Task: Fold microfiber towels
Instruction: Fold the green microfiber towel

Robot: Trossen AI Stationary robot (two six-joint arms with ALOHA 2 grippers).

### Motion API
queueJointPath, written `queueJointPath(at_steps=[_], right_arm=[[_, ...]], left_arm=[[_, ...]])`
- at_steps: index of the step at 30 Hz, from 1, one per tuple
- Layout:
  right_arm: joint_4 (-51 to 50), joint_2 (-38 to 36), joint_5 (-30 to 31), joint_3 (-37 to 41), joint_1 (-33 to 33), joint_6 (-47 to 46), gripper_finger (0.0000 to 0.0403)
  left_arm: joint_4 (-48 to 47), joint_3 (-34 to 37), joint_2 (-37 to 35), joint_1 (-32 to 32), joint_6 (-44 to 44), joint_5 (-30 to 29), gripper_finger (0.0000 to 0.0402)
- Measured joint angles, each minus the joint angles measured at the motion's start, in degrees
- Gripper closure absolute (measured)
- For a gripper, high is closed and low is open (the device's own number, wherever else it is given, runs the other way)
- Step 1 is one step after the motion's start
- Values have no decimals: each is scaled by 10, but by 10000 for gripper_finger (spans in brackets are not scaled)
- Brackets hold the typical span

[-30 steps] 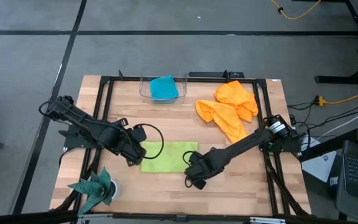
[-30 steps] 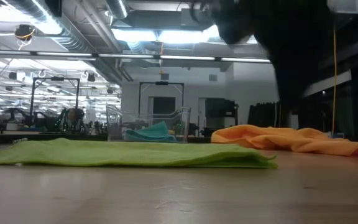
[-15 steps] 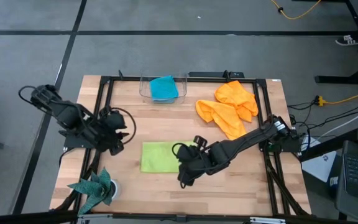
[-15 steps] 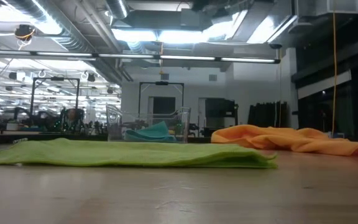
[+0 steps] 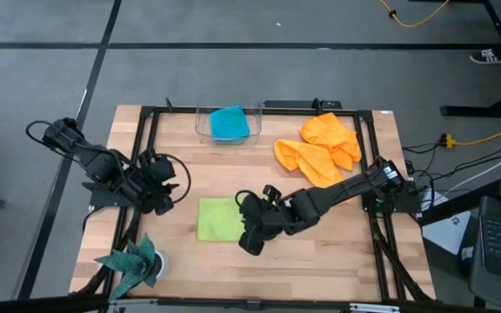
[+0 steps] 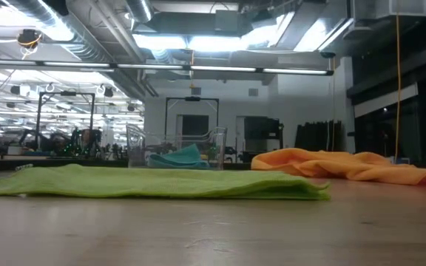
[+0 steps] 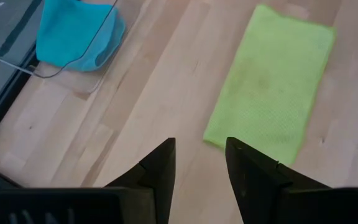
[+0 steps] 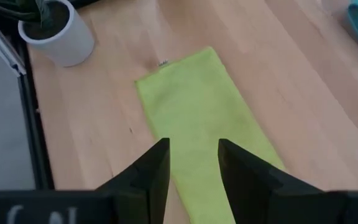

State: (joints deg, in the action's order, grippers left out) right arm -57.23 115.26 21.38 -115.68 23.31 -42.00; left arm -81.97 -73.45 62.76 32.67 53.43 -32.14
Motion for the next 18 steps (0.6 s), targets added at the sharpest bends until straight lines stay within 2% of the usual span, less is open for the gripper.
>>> queueJointPath(at_steps=[18], right_arm=[[9, 0, -5, 0, -14, -10, 264]], left_arm=[[1, 0, 3, 0, 0, 0, 268]])
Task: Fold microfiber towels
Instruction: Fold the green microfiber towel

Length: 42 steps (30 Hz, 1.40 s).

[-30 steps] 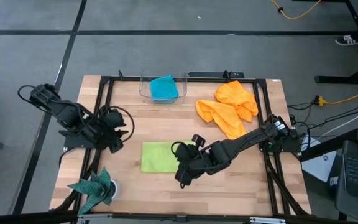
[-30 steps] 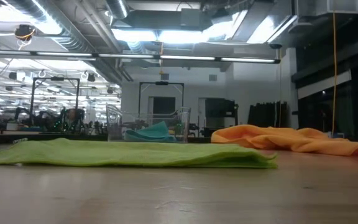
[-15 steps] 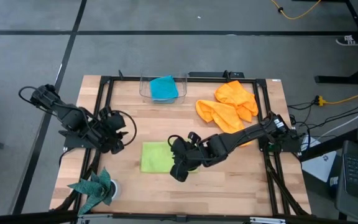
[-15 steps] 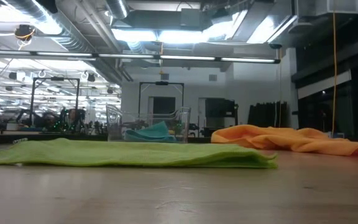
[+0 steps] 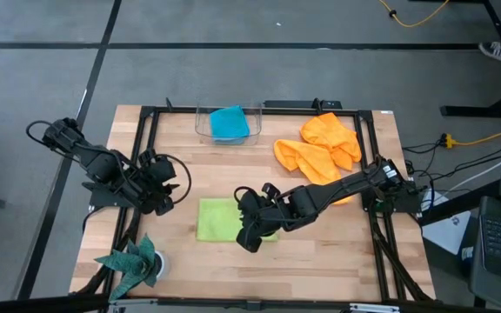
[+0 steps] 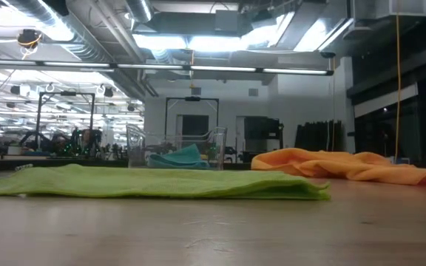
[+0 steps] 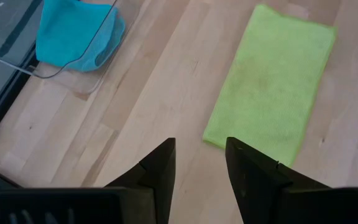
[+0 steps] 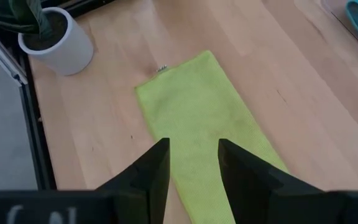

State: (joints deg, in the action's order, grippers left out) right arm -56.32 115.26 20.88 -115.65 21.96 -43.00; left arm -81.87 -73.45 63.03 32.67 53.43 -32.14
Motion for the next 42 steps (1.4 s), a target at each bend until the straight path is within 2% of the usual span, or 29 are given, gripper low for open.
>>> queueJointPath(at_steps=[11, 17, 28, 34, 38, 42], right_arm=[[0, 0, 1, 0, 0, 1, 264], [0, 0, 45, 0, 0, -17, 264], [30, 0, 44, 1, 5, -17, 264], [30, 0, 16, 1, 5, -16, 264], [30, 0, 12, 1, 5, -17, 264], [19, 0, -53, 1, 3, -34, 264]], left_arm=[[0, 0, 0, 0, 0, 0, 268], [0, 0, 0, 0, 0, 0, 268], [0, 0, 0, 0, 0, 0, 268], [3, 0, 0, 0, 0, -1, 268], [11, 0, 0, 0, 15, -30, 268], [38, 0, 0, 0, 31, -33, 268]])
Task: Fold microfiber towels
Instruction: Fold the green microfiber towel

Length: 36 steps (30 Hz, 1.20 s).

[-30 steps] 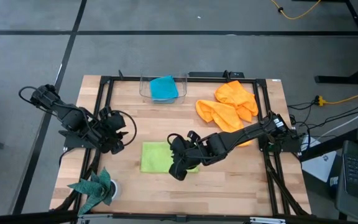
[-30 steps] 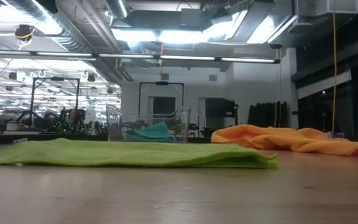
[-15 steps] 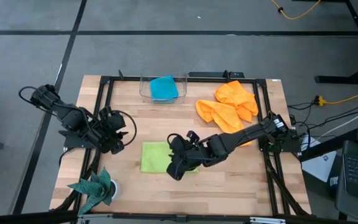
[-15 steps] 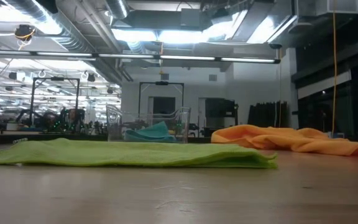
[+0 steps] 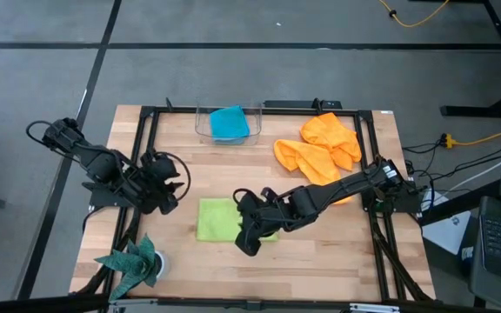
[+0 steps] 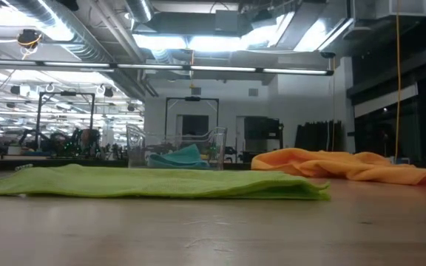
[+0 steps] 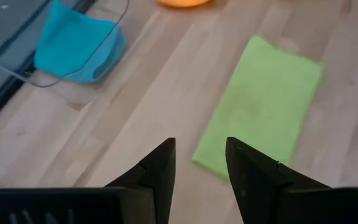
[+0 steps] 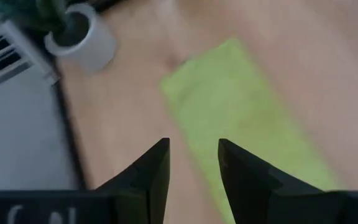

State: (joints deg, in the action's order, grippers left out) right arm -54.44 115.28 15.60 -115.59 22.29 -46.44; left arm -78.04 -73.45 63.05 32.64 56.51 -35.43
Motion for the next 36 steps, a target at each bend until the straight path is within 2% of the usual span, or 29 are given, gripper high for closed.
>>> queueJointPath(at_steps=[3, 8, 11, 15, 20, 22, 25, 30, 33, 36], right_arm=[[-28, 0, -57, 0, -6, -62, 264], [-121, 0, -36, 22, -6, -149, 264], [-124, 1, -103, 55, -2, -169, 264], [-100, 1, -149, 116, 2, -163, 264], [-103, 1, -164, 148, -20, -98, 264], [-101, 1, -200, 151, -35, -70, 264], [-92, 1, -256, 155, -58, -23, 264], [-101, 1, -253, 155, -83, 26, 264], [-135, 1, -309, 155, -92, 63, 264], [-215, 0, -388, 155, -90, 124, 264]], left_arm=[[36, 0, 2, 0, 0, 2, 268], [92, 0, 13, 0, 1, 5, 268], [115, 0, 29, 1, 0, 6, 268], [145, 0, 60, 1, -17, 24, 268], [196, 0, 107, 0, -34, 72, 268], [204, 0, 128, 0, -28, 94, 268], [207, 0, 157, 0, 23, 122, 268], [200, 0, 221, 4, 104, 135, 268], [201, 0, 272, -1, 122, 151, 268], [201, 0, 322, -23, 123, 169, 268]])
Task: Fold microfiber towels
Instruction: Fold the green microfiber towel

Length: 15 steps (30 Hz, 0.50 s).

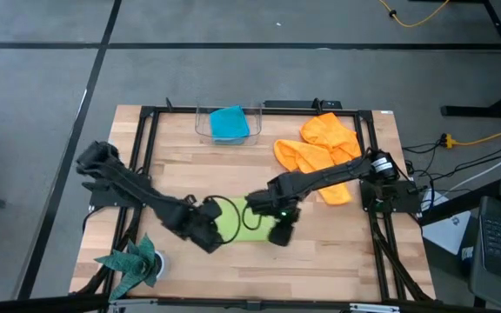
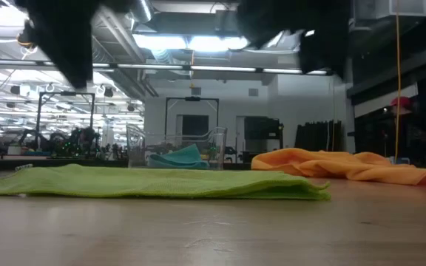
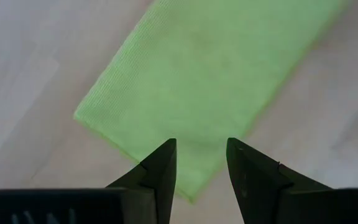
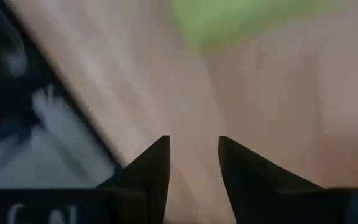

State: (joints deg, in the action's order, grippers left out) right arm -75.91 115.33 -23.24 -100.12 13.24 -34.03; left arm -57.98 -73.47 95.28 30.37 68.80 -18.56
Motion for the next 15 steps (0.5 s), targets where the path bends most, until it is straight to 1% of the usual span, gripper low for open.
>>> queueJointPath(at_steps=[1, 4, 7, 10, 13, 15], right_arm=[[-31, -2, -14, 0, 5, 20, 264], [-103, -12, -8, 0, 22, 61, 264], [-124, -33, 10, 0, 39, 87, 264], [-119, -59, 24, 0, 56, 103, 264], [-111, -86, 48, 0, 72, 105, 264], [-109, -104, 70, 0, 81, 103, 264]], left_arm=[[0, 0, 15, -9, 1, 10, 268], [1, 0, 57, -37, 0, 68, 268], [3, 0, 91, -61, -3, 118, 268], [10, 0, 117, -82, -14, 136, 268], [14, 0, 134, -104, -23, 138, 268], [7, 0, 150, -121, -48, 130, 268]])
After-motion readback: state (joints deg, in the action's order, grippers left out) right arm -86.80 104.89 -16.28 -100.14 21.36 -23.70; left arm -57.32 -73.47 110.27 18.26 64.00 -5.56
